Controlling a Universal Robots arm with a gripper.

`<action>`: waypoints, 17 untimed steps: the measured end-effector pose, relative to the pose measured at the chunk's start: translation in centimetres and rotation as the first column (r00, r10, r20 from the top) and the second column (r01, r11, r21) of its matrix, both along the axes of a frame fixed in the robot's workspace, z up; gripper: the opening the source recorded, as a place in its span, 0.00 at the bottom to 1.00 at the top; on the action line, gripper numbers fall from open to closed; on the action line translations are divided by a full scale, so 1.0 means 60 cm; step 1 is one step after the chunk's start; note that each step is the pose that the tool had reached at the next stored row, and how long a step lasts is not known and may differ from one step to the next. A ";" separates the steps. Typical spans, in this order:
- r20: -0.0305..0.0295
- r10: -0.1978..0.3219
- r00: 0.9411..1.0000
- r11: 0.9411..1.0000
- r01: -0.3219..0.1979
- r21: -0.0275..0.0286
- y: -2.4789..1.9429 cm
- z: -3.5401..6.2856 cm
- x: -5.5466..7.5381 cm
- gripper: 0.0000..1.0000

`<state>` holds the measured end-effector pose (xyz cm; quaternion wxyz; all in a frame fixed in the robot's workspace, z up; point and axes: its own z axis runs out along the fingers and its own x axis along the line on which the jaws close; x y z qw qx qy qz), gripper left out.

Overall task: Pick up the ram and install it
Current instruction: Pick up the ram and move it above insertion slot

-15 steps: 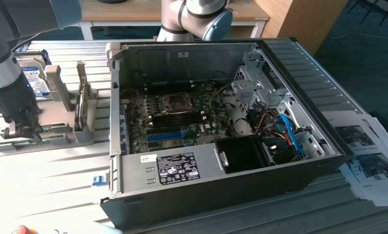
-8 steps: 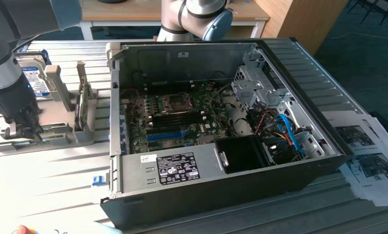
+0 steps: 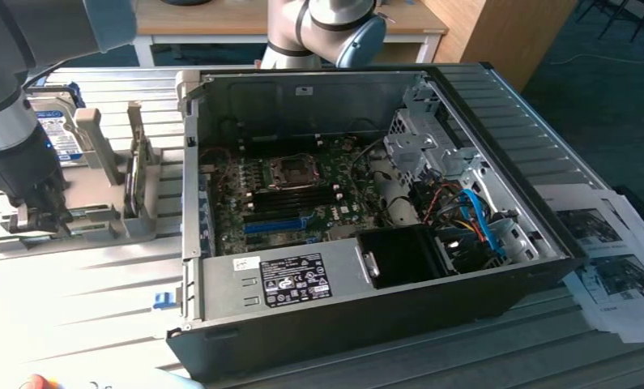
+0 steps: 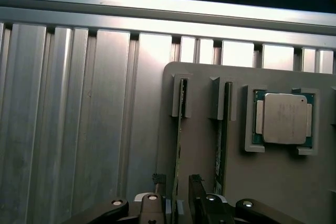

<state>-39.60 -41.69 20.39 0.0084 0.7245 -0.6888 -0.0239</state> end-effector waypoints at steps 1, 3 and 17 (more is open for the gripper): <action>0.000 0.000 1.000 1.000 0.000 0.000 0.0002 0.000 0.000 0.31; 0.000 0.000 1.000 1.000 0.000 0.000 0.0015 -0.001 0.000 0.31; 0.000 0.000 1.000 1.000 0.000 0.000 0.0021 -0.005 0.000 0.31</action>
